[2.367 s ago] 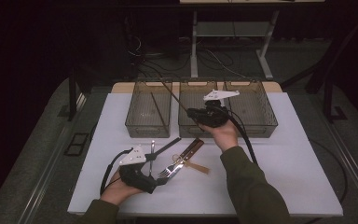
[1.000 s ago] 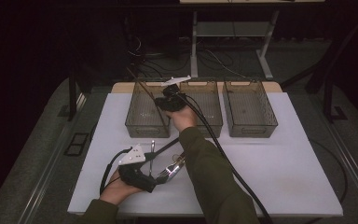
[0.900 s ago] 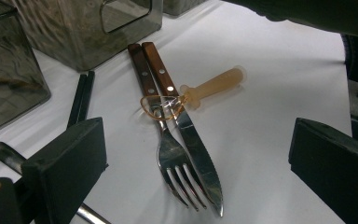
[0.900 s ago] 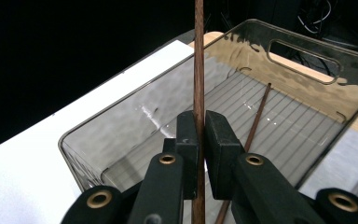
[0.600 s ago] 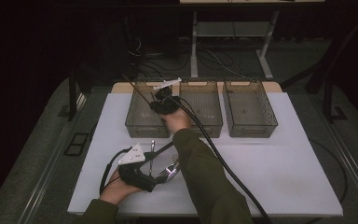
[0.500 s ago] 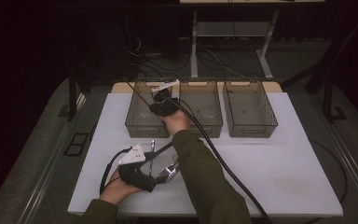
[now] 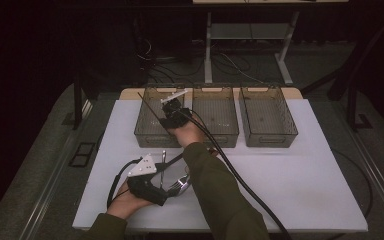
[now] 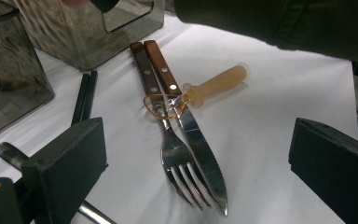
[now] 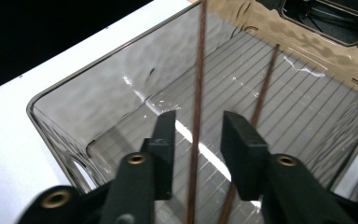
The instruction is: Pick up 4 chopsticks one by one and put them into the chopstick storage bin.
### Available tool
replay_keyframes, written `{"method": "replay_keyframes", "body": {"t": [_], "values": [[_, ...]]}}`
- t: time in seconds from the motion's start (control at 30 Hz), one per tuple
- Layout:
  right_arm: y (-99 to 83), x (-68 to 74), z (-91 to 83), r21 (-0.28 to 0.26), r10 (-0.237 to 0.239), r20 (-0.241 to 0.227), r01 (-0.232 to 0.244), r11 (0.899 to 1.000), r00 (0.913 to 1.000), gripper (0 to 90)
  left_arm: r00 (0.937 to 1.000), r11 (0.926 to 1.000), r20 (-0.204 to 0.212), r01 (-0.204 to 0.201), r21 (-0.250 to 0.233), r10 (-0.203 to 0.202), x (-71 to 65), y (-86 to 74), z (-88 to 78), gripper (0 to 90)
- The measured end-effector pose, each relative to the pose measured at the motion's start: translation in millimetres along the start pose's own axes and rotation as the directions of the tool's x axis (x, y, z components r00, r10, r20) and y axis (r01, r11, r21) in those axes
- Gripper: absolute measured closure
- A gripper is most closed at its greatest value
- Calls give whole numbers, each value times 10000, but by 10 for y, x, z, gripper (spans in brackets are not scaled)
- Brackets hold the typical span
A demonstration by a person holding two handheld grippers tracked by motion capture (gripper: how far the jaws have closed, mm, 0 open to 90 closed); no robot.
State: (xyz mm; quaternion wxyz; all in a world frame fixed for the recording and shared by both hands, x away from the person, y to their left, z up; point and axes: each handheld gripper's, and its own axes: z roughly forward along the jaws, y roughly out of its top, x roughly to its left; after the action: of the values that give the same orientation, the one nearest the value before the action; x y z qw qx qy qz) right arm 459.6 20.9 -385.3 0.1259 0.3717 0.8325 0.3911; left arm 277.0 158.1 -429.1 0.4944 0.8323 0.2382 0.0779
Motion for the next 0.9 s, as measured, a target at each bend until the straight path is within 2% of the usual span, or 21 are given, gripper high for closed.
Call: {"method": "replay_keyframes", "body": {"t": [0.2,0.33,0.53,0.7,0.77,0.9], "values": [[29,-30,-80,-97,36,-195,-38,9999,9998,536,10000,10000,-23,-61,-3,61,8,1,-3,32],[32,-26,-129,-98,-235,-303,232,9997,9993,481,10000,10000,-43,-68,10,68,7,0,-4,32],[-4,-37,-235,-136,-408,-808,399,9991,9959,402,10000,10000,-75,-61,11,61,5,-4,-8,32],[-68,-56,-368,-192,-714,-1110,697,9974,9913,326,10000,10000,-82,-30,6,30,0,-8,0,32],[-94,-65,-437,-311,-827,-990,800,9963,9916,290,9999,10000,-95,-79,21,79,-1,-7,2,32],[-142,-99,-592,-626,-910,-1081,846,9944,9900,276,9999,10000,-96,-53,49,54,-1,-10,6,31]]}}
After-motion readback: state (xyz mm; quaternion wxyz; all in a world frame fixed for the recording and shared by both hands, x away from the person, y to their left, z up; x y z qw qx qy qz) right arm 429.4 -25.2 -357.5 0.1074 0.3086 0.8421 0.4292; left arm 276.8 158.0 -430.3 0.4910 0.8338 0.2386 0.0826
